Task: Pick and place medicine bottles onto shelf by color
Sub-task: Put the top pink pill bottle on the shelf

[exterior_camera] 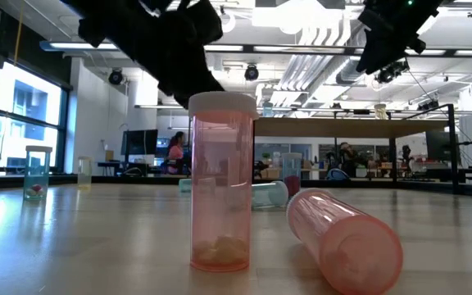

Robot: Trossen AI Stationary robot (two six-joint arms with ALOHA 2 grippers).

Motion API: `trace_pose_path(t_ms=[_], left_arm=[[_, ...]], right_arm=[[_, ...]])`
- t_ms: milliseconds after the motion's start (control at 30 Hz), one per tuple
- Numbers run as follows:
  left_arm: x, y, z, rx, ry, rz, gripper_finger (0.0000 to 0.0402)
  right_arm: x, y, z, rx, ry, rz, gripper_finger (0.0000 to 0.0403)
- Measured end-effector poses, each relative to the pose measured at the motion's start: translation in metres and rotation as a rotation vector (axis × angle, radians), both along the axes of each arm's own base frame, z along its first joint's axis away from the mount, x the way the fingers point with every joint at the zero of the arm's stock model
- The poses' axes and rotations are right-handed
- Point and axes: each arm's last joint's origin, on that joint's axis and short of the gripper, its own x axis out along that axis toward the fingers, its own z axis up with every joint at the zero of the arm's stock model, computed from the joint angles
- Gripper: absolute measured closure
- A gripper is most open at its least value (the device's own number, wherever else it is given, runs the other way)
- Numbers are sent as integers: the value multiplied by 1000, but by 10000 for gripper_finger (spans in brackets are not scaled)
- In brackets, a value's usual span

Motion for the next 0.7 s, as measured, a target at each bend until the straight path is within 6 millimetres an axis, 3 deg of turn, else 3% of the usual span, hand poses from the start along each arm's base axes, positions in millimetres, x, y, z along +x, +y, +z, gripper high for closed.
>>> trace_pose_path(t_ms=[700], left_arm=[[12,11,-32,-13,36,88,202]], right_arm=[[2,3,0,-3,1,19,242]])
